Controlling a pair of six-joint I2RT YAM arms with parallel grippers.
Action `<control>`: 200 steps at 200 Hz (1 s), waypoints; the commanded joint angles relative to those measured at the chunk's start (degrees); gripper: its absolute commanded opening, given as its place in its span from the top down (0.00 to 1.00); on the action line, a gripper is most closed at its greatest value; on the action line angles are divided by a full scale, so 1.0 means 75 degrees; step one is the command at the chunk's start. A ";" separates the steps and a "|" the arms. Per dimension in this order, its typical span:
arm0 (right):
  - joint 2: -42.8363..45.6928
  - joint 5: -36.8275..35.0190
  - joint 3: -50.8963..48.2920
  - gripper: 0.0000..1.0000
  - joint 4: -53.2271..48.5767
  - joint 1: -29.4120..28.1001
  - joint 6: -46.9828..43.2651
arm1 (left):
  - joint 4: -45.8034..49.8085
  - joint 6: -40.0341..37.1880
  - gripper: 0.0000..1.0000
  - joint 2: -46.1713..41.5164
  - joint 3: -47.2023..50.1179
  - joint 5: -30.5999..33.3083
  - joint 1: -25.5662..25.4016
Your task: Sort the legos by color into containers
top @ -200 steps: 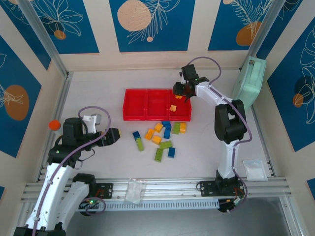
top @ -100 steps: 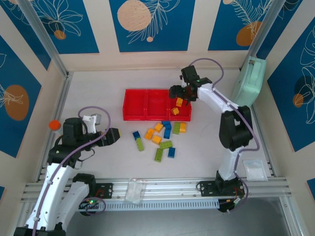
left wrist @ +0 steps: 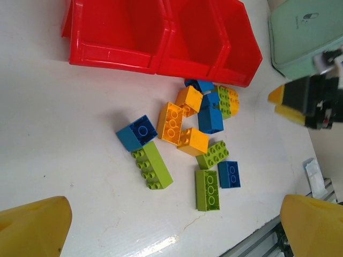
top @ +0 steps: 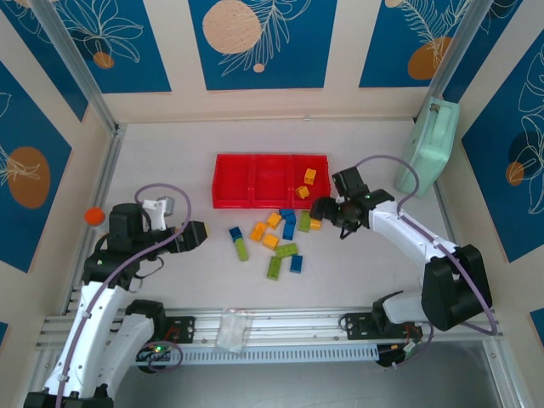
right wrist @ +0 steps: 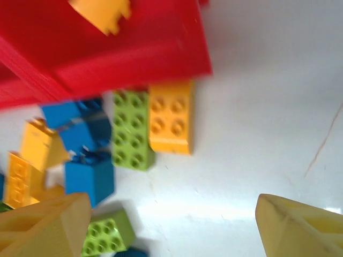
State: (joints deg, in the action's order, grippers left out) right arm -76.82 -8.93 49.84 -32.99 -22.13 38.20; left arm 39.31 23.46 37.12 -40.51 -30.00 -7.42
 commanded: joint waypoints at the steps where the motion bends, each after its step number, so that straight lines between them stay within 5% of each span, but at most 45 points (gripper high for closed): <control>1: 0.0029 0.0230 -0.0117 0.21 0.0308 -0.0041 0.0035 | -0.0167 -0.0082 0.01 -0.0010 0.0052 -0.0071 -0.0052; 94: -0.2280 -0.0165 0.1121 0.35 0.0014 0.0017 -0.0735 | -0.0155 -0.0099 0.01 -0.0087 0.0069 0.0098 -0.0053; 163: -0.3059 -0.0917 0.1568 0.42 -0.0269 -0.0227 -0.0745 | -0.0158 -0.0083 0.01 -0.0031 0.0069 0.0068 -0.0050; 178: -0.3054 -0.1086 0.1476 0.53 -0.0274 -0.0250 -0.0777 | -0.0133 -0.0071 0.01 -0.0058 0.0057 0.0157 -0.0056; 200: -0.2681 -0.1159 0.1029 0.55 -0.0074 -0.0143 -0.0694 | -0.0097 -0.0067 0.01 -0.0133 0.0057 0.0305 -0.0050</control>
State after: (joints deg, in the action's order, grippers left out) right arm -98.08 -14.37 60.60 -32.14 -24.01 32.82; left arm 38.74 23.46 36.91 -40.32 -29.28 -7.42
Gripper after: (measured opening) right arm 0.462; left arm 0.994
